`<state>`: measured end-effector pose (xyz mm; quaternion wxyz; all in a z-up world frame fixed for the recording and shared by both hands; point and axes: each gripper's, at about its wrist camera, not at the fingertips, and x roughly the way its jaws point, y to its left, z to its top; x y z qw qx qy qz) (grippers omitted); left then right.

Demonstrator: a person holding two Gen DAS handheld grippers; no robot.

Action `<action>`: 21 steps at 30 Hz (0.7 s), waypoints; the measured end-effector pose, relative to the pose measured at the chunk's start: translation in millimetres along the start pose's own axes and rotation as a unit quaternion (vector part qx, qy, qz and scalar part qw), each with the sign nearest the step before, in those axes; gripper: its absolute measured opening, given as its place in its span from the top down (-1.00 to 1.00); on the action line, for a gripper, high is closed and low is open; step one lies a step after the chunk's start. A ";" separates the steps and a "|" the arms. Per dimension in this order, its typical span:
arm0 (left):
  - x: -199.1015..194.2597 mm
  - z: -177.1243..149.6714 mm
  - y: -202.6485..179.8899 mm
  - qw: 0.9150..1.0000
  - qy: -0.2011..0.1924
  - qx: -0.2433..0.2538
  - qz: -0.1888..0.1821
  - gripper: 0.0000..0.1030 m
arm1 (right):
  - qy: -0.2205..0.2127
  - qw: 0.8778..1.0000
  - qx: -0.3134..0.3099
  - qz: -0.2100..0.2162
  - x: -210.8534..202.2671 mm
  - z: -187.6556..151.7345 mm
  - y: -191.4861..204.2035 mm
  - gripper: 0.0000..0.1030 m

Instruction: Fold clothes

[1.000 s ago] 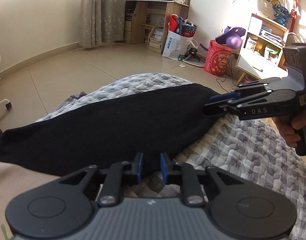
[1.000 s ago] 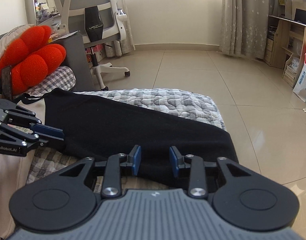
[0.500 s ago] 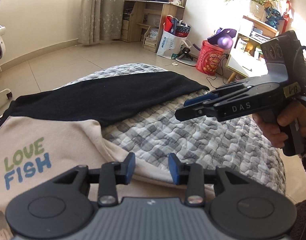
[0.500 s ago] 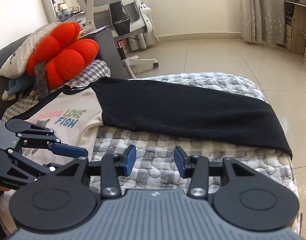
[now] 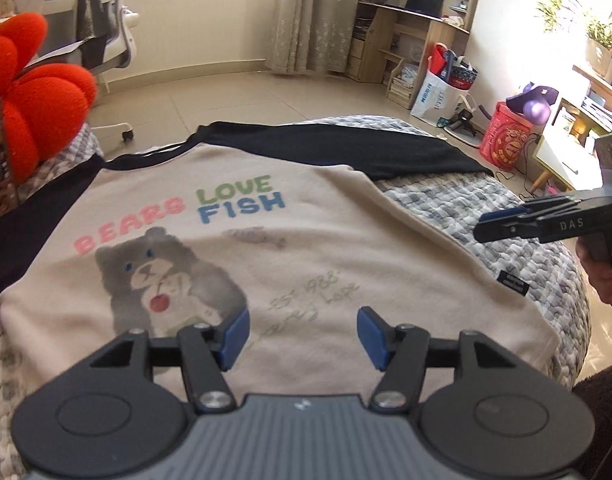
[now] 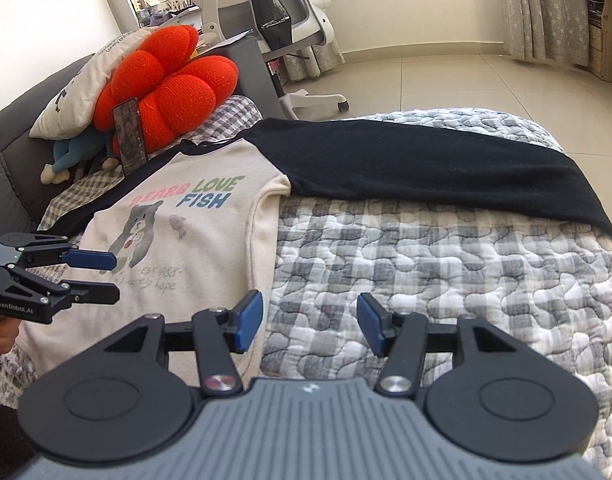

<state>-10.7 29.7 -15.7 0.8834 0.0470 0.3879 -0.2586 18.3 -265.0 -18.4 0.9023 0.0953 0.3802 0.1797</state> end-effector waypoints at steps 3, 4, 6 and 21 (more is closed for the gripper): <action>-24.6 -18.5 27.3 0.998 -0.005 -0.045 0.033 -0.20 | 0.003 1.000 0.010 0.008 -6.5 -5.4 5.0 -0.09; -32.8 -23.9 35.4 0.997 -0.007 -0.060 0.042 -0.20 | 0.003 1.000 0.014 0.010 -9.0 -7.1 6.3 -0.09; -48.0 -34.5 49.8 0.994 -0.011 -0.086 0.058 -0.21 | 0.002 1.000 0.021 0.011 -13.6 -10.3 9.6 -0.10; -113.0 -122.4 108.2 0.961 -0.011 -0.270 0.053 -0.10 | 0.026 0.998 0.047 0.032 -26.6 -36.9 29.1 -0.10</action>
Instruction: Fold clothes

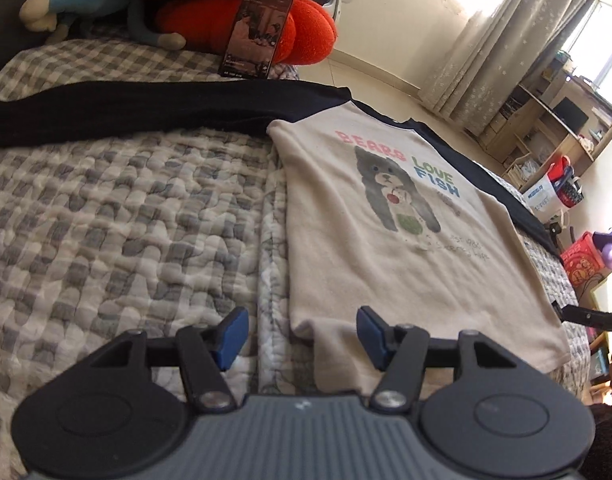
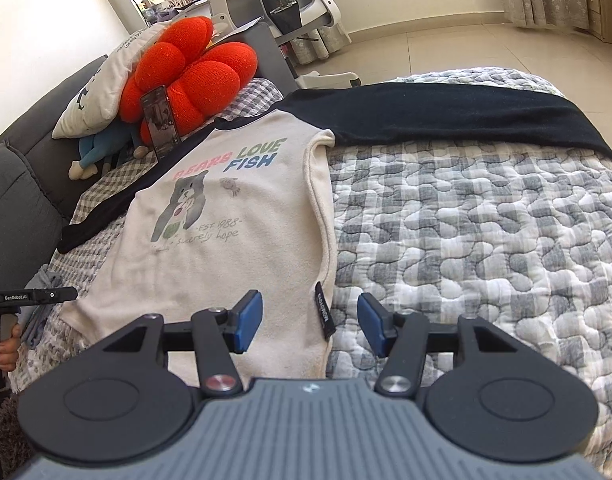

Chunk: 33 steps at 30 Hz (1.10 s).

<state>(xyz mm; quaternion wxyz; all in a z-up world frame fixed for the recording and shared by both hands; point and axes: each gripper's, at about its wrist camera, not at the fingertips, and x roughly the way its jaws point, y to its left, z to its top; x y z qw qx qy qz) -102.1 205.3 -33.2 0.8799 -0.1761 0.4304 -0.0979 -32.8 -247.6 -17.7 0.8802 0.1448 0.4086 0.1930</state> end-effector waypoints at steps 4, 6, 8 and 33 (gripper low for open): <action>3.7 -10.8 7.5 0.997 0.012 -0.047 -0.052 0.59 | 0.007 1.000 0.017 0.010 2.0 -9.6 -1.3 -0.10; 6.4 -15.2 5.3 0.997 0.011 -0.054 -0.055 0.85 | 0.013 0.999 0.023 0.024 3.6 -13.4 -0.9 0.28; -0.5 -18.0 -1.0 0.998 -0.007 -0.044 -0.039 0.86 | 0.018 0.999 0.026 0.024 4.0 -14.9 -0.8 0.81; -29.3 -52.9 4.5 0.999 0.009 0.040 0.028 0.09 | 0.042 0.998 0.037 0.027 -9.8 -25.0 -16.7 0.62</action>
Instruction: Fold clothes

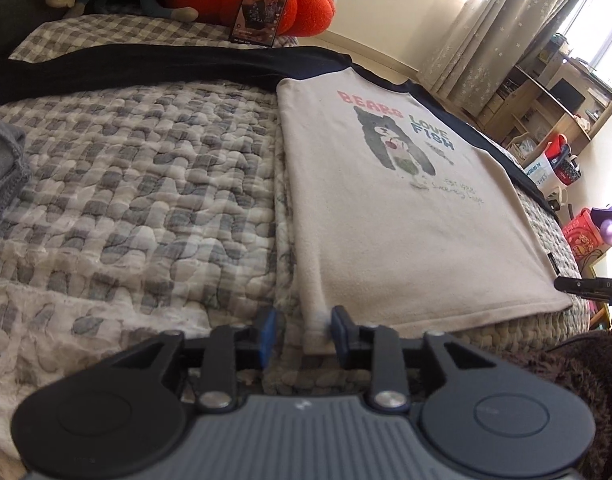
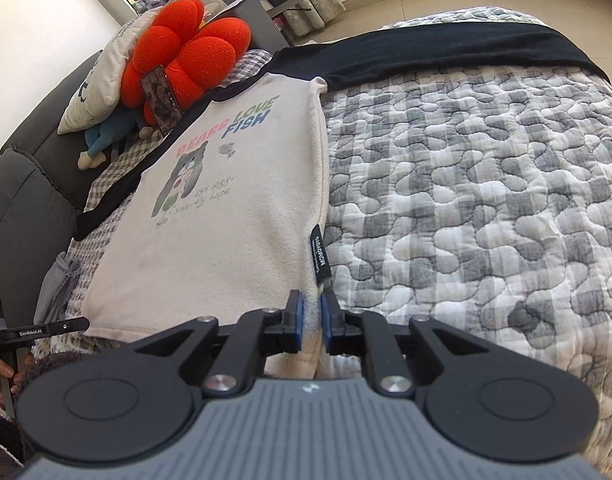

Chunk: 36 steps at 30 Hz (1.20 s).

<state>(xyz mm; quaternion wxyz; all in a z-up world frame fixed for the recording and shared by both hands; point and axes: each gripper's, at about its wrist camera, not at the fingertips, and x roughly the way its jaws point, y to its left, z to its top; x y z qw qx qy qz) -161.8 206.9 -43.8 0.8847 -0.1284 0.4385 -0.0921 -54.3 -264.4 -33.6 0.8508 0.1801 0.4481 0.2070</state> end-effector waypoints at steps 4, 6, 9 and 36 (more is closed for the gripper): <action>-9.0 12.9 4.5 0.999 -0.039 0.009 0.007 -0.01 | -0.013 1.000 0.000 -0.002 -0.7 8.5 -2.0 0.07; -8.6 22.3 2.9 0.998 -0.057 0.012 0.000 -0.08 | -0.022 1.000 0.000 -0.003 0.9 14.6 -3.0 0.01; 0.8 38.8 -9.5 0.997 -0.071 0.035 -0.012 -0.13 | -0.024 1.000 0.002 0.004 9.5 27.8 -4.8 -0.02; 176.9 156.3 -92.0 0.962 -0.115 0.241 -0.064 -0.39 | -0.070 0.962 -0.262 -0.036 157.5 127.4 73.8 -0.02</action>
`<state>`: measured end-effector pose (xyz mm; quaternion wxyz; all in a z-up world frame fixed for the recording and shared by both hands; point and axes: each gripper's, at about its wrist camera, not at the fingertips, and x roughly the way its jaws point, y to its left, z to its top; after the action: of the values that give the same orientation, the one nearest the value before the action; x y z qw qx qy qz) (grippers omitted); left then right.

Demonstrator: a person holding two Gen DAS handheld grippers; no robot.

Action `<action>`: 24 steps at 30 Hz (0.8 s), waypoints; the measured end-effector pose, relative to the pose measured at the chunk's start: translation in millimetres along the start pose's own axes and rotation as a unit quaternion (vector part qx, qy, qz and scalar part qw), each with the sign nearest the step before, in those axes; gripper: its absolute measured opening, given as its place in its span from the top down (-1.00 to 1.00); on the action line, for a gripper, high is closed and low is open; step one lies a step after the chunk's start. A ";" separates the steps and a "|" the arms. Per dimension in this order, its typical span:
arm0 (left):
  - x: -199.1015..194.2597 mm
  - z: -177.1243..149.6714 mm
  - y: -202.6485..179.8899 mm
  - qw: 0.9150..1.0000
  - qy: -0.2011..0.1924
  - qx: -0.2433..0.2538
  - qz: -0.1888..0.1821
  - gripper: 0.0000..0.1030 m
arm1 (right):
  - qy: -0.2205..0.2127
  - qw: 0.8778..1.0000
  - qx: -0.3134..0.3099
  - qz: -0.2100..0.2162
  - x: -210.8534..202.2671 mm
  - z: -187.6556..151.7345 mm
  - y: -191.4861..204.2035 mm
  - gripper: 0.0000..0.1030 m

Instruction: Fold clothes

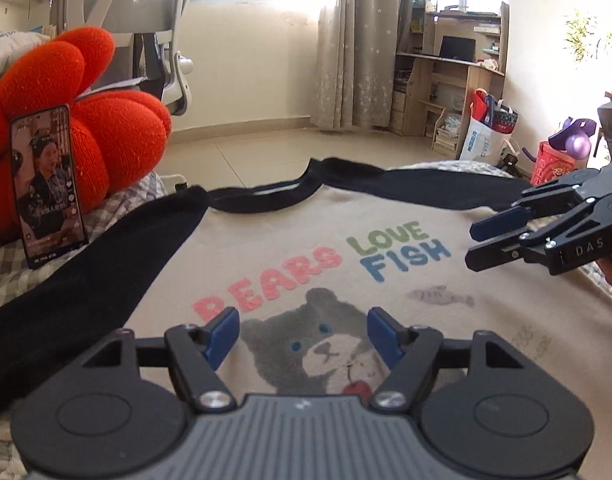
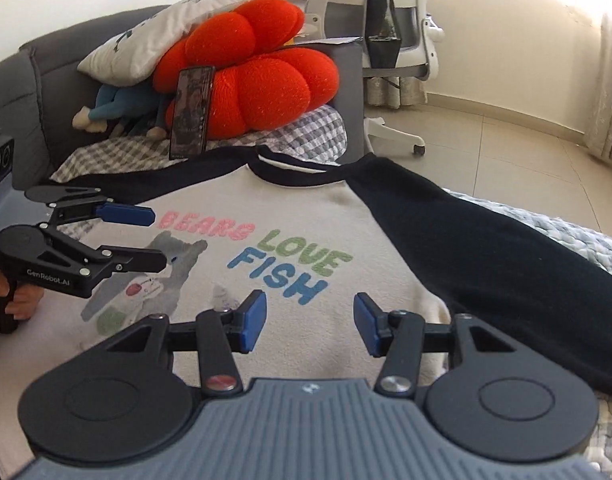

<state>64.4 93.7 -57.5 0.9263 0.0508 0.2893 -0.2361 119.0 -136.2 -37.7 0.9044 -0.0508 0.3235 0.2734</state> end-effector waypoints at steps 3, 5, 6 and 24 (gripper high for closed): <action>0.3 -4.7 5.5 1.000 0.016 -0.008 -0.015 -0.43 | -0.003 1.000 -0.020 0.006 8.7 -8.8 1.4 -0.27; -9.4 -9.8 4.7 0.999 0.024 -0.002 -0.031 -0.51 | -0.003 1.000 -0.026 0.005 3.3 -14.2 2.0 -0.35; -15.5 -14.4 3.0 0.999 0.028 0.006 -0.034 -0.54 | -0.003 1.000 -0.029 0.005 -1.0 -16.9 2.3 -0.42; -142.6 -101.6 -16.3 0.999 0.026 0.016 -0.014 -0.67 | 0.010 0.999 -0.042 -0.027 -98.1 -90.5 15.5 -0.49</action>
<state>-98.0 160.9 -61.0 0.9143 0.0676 0.3098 -0.2521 -2.5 -192.7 -47.3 0.9055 -0.1001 0.3189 0.2616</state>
